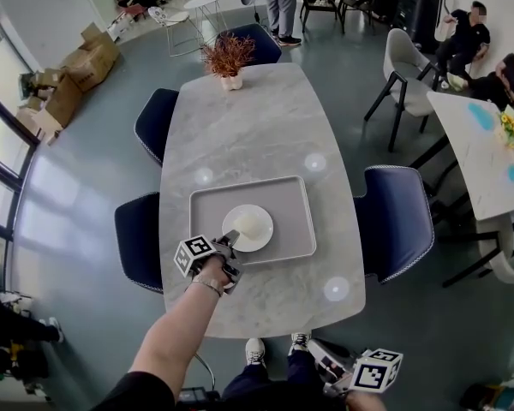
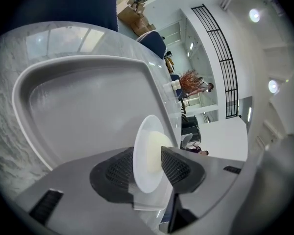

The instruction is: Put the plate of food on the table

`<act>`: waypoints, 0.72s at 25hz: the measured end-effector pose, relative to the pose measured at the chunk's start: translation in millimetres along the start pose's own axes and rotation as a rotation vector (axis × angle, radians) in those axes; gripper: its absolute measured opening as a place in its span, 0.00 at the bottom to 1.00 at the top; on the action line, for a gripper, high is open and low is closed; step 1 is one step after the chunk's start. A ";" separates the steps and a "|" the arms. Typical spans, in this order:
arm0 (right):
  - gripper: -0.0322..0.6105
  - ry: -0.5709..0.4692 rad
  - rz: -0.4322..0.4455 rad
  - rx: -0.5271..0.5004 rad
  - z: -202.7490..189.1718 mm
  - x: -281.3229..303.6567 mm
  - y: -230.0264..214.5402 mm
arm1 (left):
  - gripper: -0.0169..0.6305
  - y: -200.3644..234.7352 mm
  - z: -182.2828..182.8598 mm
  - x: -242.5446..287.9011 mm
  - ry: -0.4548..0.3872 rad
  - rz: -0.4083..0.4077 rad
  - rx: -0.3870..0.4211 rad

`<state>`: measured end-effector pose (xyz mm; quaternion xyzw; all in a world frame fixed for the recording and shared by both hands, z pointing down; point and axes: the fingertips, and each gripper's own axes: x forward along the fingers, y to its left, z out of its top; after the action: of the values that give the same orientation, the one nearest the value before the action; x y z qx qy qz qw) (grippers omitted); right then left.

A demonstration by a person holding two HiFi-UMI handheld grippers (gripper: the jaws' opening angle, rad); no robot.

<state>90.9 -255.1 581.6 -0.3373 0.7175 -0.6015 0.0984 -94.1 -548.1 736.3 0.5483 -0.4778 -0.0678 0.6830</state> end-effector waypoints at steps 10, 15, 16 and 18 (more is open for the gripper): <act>0.06 0.025 0.017 0.009 -0.6 2.9 0.3 | 0.48 -7.4 -3.9 -11.6 0.038 -0.011 0.092; 0.06 0.057 0.038 0.003 1.6 5.7 2.3 | 0.48 -3.8 -2.7 -21.7 0.016 -0.011 0.127; 0.06 0.063 0.040 0.000 1.4 5.9 1.6 | 0.48 -2.0 -1.8 -24.9 0.013 -0.008 0.132; 0.06 0.076 0.048 -0.004 1.4 6.2 2.6 | 0.48 -1.3 -0.5 -32.5 0.008 -0.014 0.149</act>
<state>86.1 -259.8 580.5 -0.2970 0.7297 -0.6100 0.0851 -110.6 -528.3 716.5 0.6013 -0.4748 -0.0346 0.6418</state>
